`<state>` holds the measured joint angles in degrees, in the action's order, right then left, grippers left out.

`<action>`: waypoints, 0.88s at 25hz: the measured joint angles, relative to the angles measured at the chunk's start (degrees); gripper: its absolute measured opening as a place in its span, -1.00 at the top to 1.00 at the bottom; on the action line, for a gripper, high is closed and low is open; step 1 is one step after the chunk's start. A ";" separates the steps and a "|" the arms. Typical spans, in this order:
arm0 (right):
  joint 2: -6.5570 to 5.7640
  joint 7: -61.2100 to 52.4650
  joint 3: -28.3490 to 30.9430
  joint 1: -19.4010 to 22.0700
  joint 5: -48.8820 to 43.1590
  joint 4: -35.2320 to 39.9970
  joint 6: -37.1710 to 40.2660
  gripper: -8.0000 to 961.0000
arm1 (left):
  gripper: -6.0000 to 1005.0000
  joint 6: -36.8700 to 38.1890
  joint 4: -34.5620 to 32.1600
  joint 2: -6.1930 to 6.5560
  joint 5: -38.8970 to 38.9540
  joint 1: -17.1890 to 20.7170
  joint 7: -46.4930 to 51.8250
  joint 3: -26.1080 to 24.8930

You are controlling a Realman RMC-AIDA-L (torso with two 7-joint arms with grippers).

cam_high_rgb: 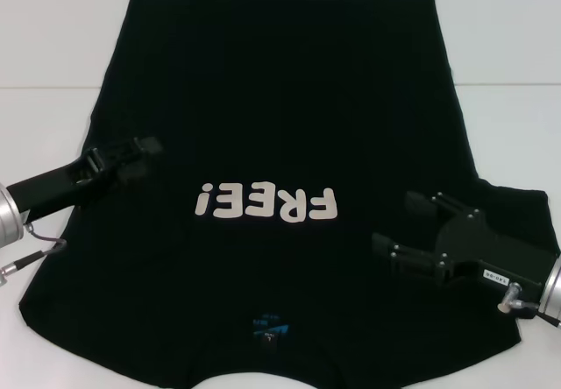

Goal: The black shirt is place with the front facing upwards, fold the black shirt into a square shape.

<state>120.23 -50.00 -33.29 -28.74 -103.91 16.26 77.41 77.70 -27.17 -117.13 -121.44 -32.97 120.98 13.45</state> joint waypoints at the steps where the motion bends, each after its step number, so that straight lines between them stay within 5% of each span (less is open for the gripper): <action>1: 0.01 -0.08 0.05 0.00 0.30 -0.03 -0.20 -0.96 | -0.23 1.89 -0.28 0.06 0.01 0.01 -3.39 -0.01; 6: -0.01 -0.45 0.10 0.50 3.56 -0.25 -0.71 -0.96 | -0.47 6.47 -3.82 -2.20 -0.50 1.34 -24.13 2.41; 13: -0.45 -6.22 0.61 1.29 6.84 0.37 -2.49 -0.96 | -0.72 10.12 -11.62 -7.16 0.31 7.37 -51.82 16.65; 18: -0.63 -15.19 0.24 3.26 6.44 6.54 -2.20 -0.96 | -0.85 8.15 -12.24 -7.11 0.47 8.01 -53.72 17.15; 22: -1.14 -35.01 -0.19 5.30 2.07 19.51 -1.03 -0.96 | -0.88 7.42 -12.85 -7.02 0.38 8.13 -53.60 16.83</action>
<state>119.09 -85.01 -33.48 -23.44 -101.85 35.78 76.39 85.12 -40.02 -124.15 -121.06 -24.85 67.38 30.28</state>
